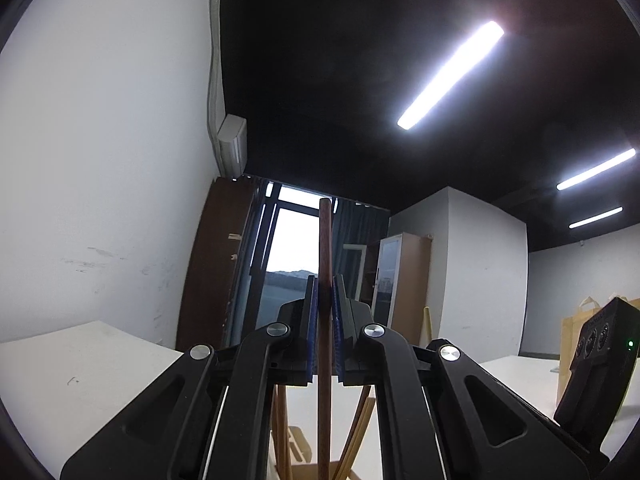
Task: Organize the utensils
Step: 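Lift the wooden chopstick upright and carry it over the holder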
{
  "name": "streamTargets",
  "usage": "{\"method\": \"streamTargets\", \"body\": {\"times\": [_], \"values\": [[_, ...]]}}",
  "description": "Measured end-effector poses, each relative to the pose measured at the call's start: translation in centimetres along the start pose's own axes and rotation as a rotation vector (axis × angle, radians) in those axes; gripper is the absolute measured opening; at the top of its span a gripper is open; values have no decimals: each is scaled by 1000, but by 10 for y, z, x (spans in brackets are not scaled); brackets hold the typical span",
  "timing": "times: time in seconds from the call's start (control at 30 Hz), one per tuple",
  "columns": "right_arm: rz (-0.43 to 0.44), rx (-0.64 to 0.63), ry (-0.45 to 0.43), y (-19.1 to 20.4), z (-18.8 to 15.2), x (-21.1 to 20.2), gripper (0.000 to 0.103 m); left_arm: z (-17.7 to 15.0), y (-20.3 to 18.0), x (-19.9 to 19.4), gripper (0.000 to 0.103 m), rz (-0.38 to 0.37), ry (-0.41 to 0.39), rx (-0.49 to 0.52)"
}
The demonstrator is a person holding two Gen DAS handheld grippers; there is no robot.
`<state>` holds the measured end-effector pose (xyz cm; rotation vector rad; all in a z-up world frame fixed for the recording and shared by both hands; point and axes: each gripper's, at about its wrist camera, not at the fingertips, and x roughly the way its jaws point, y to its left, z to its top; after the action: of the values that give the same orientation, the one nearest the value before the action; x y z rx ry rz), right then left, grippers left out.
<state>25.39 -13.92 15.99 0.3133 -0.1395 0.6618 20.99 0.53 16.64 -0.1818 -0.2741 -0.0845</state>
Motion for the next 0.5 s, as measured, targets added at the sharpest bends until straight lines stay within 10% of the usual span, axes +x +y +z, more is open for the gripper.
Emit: {"method": "streamTargets", "body": {"times": [0.5], "values": [[-24, 14, -78, -18, -9, 32, 5, -9, 2, 17, 6, 47, -138, -7]]}}
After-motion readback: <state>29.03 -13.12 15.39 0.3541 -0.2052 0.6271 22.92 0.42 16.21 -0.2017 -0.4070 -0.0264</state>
